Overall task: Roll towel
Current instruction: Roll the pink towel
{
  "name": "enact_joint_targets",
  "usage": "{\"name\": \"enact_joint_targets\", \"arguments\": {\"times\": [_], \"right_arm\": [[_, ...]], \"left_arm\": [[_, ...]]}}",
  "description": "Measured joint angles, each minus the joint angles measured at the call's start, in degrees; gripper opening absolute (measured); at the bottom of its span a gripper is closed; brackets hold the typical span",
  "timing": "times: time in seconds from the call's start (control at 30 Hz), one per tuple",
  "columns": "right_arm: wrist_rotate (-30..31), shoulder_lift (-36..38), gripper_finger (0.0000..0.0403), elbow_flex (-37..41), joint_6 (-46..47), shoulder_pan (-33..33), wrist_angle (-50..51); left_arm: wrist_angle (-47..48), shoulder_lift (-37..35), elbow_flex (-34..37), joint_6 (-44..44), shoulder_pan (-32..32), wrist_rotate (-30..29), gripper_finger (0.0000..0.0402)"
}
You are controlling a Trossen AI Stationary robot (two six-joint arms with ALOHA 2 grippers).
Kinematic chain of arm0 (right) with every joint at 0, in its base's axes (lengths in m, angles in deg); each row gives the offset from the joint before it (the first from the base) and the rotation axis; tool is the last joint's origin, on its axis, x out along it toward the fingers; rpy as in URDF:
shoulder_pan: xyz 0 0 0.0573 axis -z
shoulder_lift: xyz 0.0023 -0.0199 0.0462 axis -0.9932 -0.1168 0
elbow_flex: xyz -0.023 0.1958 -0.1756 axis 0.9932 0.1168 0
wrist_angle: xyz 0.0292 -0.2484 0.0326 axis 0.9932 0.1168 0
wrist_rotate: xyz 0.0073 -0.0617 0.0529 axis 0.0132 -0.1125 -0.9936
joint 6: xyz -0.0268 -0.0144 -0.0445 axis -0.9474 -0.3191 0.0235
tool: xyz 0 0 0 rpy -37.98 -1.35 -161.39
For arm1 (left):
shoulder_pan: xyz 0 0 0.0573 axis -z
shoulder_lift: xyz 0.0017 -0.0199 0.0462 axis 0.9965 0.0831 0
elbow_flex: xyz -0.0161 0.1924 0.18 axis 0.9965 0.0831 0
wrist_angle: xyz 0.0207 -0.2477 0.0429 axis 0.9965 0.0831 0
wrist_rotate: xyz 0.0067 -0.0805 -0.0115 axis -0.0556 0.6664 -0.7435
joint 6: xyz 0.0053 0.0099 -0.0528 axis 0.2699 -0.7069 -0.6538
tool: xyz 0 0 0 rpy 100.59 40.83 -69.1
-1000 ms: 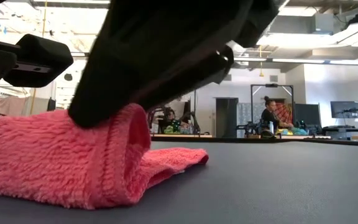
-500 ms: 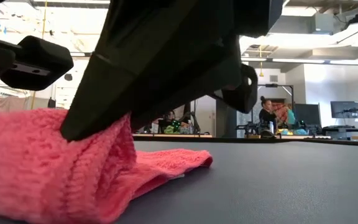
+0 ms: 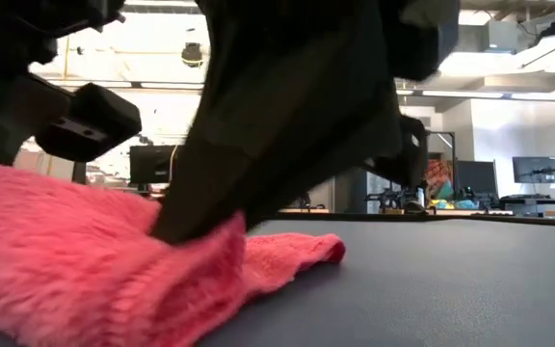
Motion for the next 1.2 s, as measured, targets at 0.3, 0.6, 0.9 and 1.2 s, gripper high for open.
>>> {"name": "enact_joint_targets", "arguments": {"times": [0.3, 0.6, 0.9, 1.2], "right_arm": [[0.3, 0.2, 0.0019, 3.0, 3.7, -0.1, -0.7], [0.9, 0.2, 0.0019, 3.0, 3.7, -0.2, 0.1], [3.2, 0.1, 0.0020, 3.1, 3.6, -0.4, 0.8], [4.7, 0.0, 0.0020, 3.1, 3.0, -0.4, 0.8]], "left_arm": [[-0.2, 0.1, 0.1, 3.6, -5.6, 6.6, 0.0006], [1.3, 0.1, 0.1, 7.9, -8.2, 9.0, 0.0113], [6.9, -2.5, 0.2, 11.2, -10.1, 12.0, 0.0195], [7.5, -14.6, 1.7, 7.4, -2.2, 0.6, 0.0184]]}}
